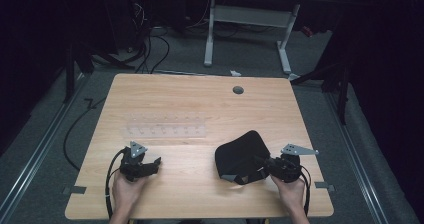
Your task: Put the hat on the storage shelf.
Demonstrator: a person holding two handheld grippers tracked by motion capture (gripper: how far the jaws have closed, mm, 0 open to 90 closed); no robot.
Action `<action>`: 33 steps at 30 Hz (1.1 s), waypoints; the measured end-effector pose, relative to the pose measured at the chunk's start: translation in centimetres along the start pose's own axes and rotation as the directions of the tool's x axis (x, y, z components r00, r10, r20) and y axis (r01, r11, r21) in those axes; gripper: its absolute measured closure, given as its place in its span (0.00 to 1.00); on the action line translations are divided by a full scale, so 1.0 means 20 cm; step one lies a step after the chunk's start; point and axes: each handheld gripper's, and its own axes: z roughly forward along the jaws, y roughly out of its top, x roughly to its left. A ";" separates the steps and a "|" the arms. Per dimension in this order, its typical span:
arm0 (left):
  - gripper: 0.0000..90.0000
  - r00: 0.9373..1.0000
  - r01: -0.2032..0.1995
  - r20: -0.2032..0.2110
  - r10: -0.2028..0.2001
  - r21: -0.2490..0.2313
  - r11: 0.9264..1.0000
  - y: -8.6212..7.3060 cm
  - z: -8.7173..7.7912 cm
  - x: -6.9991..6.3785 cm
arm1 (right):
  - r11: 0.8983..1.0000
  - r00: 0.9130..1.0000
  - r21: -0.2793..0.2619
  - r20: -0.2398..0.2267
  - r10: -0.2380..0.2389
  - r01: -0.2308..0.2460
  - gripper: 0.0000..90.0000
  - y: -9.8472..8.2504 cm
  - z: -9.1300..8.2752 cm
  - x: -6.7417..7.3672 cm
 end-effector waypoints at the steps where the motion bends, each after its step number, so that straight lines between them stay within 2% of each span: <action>1: 0.27 1.000 0.000 0.000 0.000 0.000 1.000 0.00 0.00 0.00 | 1.000 1.000 0.000 0.000 0.000 0.000 0.94 0.00 0.00 0.00; 6: 0.27 1.000 -0.001 0.003 0.001 0.001 1.000 0.00 0.00 0.00 | 1.000 1.000 -0.021 -0.021 0.013 -0.014 0.94 0.01 -0.03 0.04; 10: 0.28 1.000 -0.003 0.008 0.003 0.003 1.000 0.00 0.00 0.00 | 0.999 0.998 -0.037 -0.063 0.031 -0.033 0.94 0.02 -0.03 0.06; 17: 0.29 1.000 -0.013 0.019 0.013 0.009 1.000 0.00 0.00 0.00 | 0.999 0.997 -0.041 -0.077 0.028 -0.031 0.94 0.03 -0.03 0.10; 20: 0.30 0.999 -0.012 0.034 0.011 0.006 1.000 0.00 -0.01 -0.01 | 0.999 0.996 -0.038 -0.084 0.021 -0.024 0.94 0.04 -0.02 0.13; 24: 0.31 0.995 -0.025 0.094 0.023 0.023 0.999 0.02 -0.04 -0.09 | 0.999 0.996 -0.041 -0.089 0.030 -0.033 0.94 0.05 -0.02 0.16; 25: 0.30 0.995 -0.025 0.094 0.023 0.023 0.999 0.02 -0.04 -0.09 | 0.999 0.996 -0.041 -0.089 0.030 -0.033 0.94 0.05 -0.02 0.16; 27: 0.30 0.990 -0.042 0.134 0.039 0.015 0.999 0.02 -0.07 -0.14 | 0.998 0.995 -0.043 -0.095 0.030 -0.034 0.94 0.05 -0.01 0.17; 28: 0.30 0.985 -0.054 0.167 0.052 0.008 0.999 0.02 -0.08 -0.18 | 0.999 0.995 -0.039 -0.096 0.031 -0.035 0.94 0.06 0.00 0.18; 29: 0.30 0.985 -0.054 0.167 0.052 0.008 0.999 0.02 -0.08 -0.18 | 0.999 0.995 -0.037 -0.095 0.027 -0.031 0.94 0.07 0.00 0.18; 30: 0.30 0.981 -0.064 0.183 0.062 0.005 0.998 0.02 -0.09 -0.20 | 0.999 0.995 -0.037 -0.095 0.027 -0.031 0.94 0.07 0.00 0.18; 31: 0.30 0.973 -0.085 0.217 0.083 -0.002 0.996 0.02 -0.11 -0.25 | 0.999 0.995 -0.036 -0.095 0.030 -0.033 0.94 0.08 0.01 0.20; 33: 0.30 0.962 -0.112 0.250 0.110 -0.008 0.994 0.01 -0.14 -0.29 | 0.999 0.994 -0.038 -0.100 0.032 -0.036 0.94 0.09 0.02 0.21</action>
